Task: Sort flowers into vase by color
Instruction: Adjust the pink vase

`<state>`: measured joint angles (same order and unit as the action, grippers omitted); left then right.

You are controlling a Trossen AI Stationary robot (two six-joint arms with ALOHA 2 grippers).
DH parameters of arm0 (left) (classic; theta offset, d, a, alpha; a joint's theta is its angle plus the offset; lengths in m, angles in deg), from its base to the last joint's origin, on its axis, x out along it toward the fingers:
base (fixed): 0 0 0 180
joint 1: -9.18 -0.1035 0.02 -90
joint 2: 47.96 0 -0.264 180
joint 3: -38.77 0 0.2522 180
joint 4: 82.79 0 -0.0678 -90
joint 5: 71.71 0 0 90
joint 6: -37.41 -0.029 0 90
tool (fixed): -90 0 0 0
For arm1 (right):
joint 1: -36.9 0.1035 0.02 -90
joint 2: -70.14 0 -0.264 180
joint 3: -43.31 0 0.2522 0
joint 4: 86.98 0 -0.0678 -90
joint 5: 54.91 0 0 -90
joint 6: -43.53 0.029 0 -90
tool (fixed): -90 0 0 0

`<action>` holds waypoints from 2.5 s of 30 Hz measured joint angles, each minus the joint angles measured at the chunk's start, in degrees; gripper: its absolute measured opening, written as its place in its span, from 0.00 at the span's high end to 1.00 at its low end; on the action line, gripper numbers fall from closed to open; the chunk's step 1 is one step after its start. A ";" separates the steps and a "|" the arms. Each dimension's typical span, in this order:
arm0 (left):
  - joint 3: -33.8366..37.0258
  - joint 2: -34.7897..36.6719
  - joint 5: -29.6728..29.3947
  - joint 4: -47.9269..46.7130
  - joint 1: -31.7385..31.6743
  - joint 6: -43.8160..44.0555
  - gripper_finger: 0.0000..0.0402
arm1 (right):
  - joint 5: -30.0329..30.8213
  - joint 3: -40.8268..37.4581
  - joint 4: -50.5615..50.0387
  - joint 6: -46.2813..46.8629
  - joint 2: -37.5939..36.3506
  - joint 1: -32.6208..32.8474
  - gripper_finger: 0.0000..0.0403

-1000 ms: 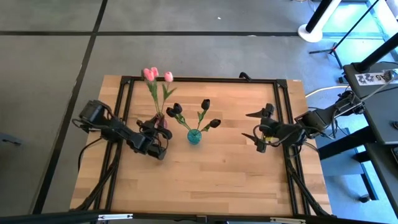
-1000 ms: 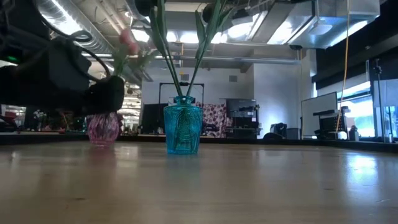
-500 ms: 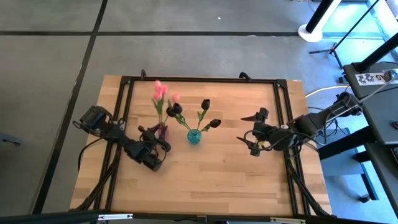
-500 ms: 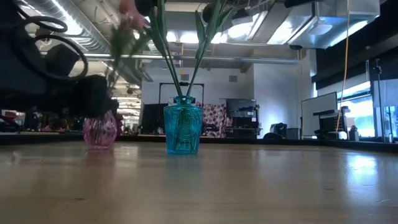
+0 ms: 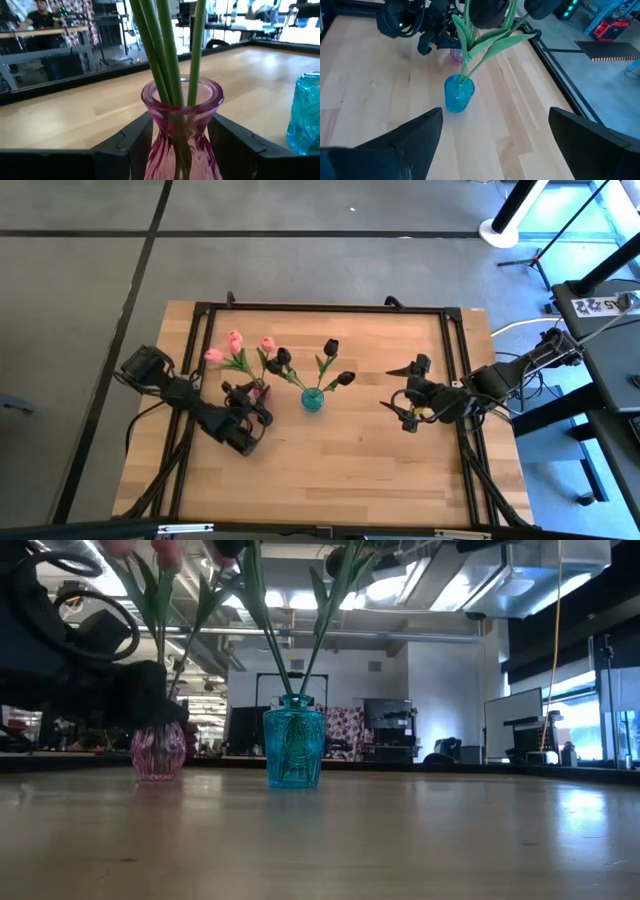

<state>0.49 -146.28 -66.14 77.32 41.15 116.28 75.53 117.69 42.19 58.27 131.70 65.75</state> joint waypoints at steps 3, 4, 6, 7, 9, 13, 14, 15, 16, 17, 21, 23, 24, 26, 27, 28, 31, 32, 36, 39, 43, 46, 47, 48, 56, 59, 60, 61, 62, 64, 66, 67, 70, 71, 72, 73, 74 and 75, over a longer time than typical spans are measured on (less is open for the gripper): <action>0.00 2.25 2.07 -2.52 0.00 0.00 0.55 | -0.34 0.00 0.01 0.00 0.00 0.02 0.10; 0.00 2.83 2.64 -3.33 0.01 0.00 0.55 | -0.42 0.00 0.02 -0.01 0.00 0.02 0.10; 0.00 3.92 3.81 -5.05 0.09 0.00 0.55 | -0.53 0.00 -0.02 -0.02 0.00 0.02 0.10; 0.00 4.46 4.29 -5.73 0.09 0.02 0.55 | -0.53 0.00 0.00 0.00 -0.01 0.02 0.10; 0.00 5.75 5.45 -7.10 0.09 0.00 0.55 | -0.55 0.00 -0.08 -0.02 -0.02 0.02 0.10; 0.01 8.51 8.00 -9.21 0.04 0.00 0.55 | -1.01 0.00 -0.35 0.17 -0.02 0.02 0.10; 0.00 9.02 8.59 -9.55 0.04 0.00 0.55 | -1.03 0.00 -0.35 0.17 -0.02 0.02 0.10; 0.02 9.31 8.99 -9.97 0.04 -0.01 0.55 | -1.04 0.00 -0.36 0.13 -0.02 0.02 0.10; 0.01 9.68 9.44 -10.35 0.04 -0.02 0.55 | -1.04 0.00 -0.41 0.04 -0.02 0.02 0.10; 0.01 10.16 10.01 -10.64 0.04 -0.02 0.55 | -1.04 0.00 -0.43 0.02 -0.02 0.02 0.10; 0.01 10.96 10.72 -11.33 0.04 -0.05 0.55 | -1.03 0.00 -0.41 0.02 -0.02 0.02 0.10; 0.00 11.16 10.98 -11.17 0.04 -0.68 0.54 | -1.04 0.00 -0.43 0.14 -0.02 0.02 0.10; 0.00 11.16 11.03 -11.11 0.04 -1.07 0.53 | -1.03 0.00 -0.41 0.17 -0.02 0.01 0.10; 0.00 11.16 11.12 -11.06 0.04 -1.48 0.52 | -1.04 0.00 -0.39 0.17 -0.02 0.02 0.10; 0.00 11.16 11.23 -11.06 0.04 -1.99 0.51 | -1.03 0.00 -0.37 0.17 -0.02 0.02 0.10; 0.00 11.16 11.54 -10.97 0.04 -2.72 0.50 | -1.04 0.00 -0.41 0.17 -0.02 0.02 0.10; 0.00 11.14 11.55 -10.75 0.04 -2.91 0.49 | -1.01 0.00 -0.37 0.17 -0.02 0.02 0.10; 0.01 11.14 11.53 -10.58 0.04 -2.96 0.49 | -1.01 0.00 -0.37 0.17 -0.02 0.02 0.10; 0.00 11.14 10.97 -10.51 -0.24 -2.75 0.46 | -1.01 0.00 -0.37 0.20 -0.02 0.02 0.10; 0.00 11.14 11.19 -10.63 -0.94 -2.73 0.43 | -1.01 0.00 -0.35 0.21 -0.02 0.02 0.10; 0.00 12.08 12.42 -11.08 -1.61 -2.69 0.40 | -1.01 0.00 -0.35 0.92 -0.02 0.02 0.10; 0.01 13.99 12.44 -12.26 -1.57 -2.93 0.38 | -1.01 0.00 -0.39 1.43 -0.02 0.02 0.10; 0.00 14.95 12.56 -13.27 -1.56 -2.95 0.38 | -1.01 0.00 -0.41 1.46 -0.02 0.02 0.10; 0.00 15.94 12.80 -14.32 -1.52 -2.95 0.38 | -1.01 0.00 -0.39 1.46 -0.02 0.02 0.10; 0.00 24.10 16.48 -21.56 -0.59 -4.29 0.38 | -1.01 0.00 -0.53 1.46 -0.02 0.00 0.10; 0.00 26.69 17.96 -22.95 -0.39 -5.97 0.38 | -1.01 0.00 -0.77 1.44 -0.02 0.02 0.10; 0.00 27.55 18.39 -23.73 -0.39 -6.18 0.38 | -1.01 0.00 -0.87 1.44 -0.02 0.02 0.10; 0.00 28.24 18.69 -24.71 -0.39 -6.19 0.38 | -1.01 0.00 -0.87 1.44 -0.02 0.02 0.10; 0.00 28.79 19.13 -25.46 -0.39 -6.22 0.38 | -1.03 0.00 -0.87 1.44 -0.02 0.02 0.10; 0.00 29.66 19.87 -26.42 -0.39 -6.18 0.38 | -1.04 0.00 -0.91 1.44 -0.02 0.01 0.10; 0.00 29.85 20.92 -26.46 -0.39 -6.51 0.38 | -1.28 0.00 -0.92 1.44 -0.02 0.02 0.10; 0.00 29.85 21.66 -26.46 -0.39 -6.88 0.38 | -1.45 0.00 -0.94 1.44 -0.02 0.02 0.10; 0.00 29.85 22.95 -26.27 -0.39 -7.31 0.38 | -1.47 0.00 -0.90 1.44 -0.02 0.01 0.10; 0.00 29.85 23.05 -26.28 -0.39 -7.27 0.38 | -1.47 0.00 -0.88 1.44 -0.04 0.02 0.10; 0.00 29.85 23.05 -26.27 -0.39 -7.23 0.38 | -1.46 0.00 -0.88 1.44 -0.04 0.02 0.10; 0.00 29.85 23.05 -26.26 -0.39 -7.21 0.38 | -1.45 0.00 -0.89 1.44 -0.04 0.02 0.10; 0.00 29.85 23.09 -26.26 -0.39 -7.21 0.38 | -1.47 0.00 -0.89 1.44 -0.04 0.01 0.10; 0.00 29.85 23.07 -26.26 -0.39 -7.21 0.38 | -1.46 0.00 -0.88 1.43 -0.04 0.01 0.10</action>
<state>0.49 -116.43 -43.07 51.06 40.75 109.07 74.07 117.69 41.31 59.71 131.66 65.75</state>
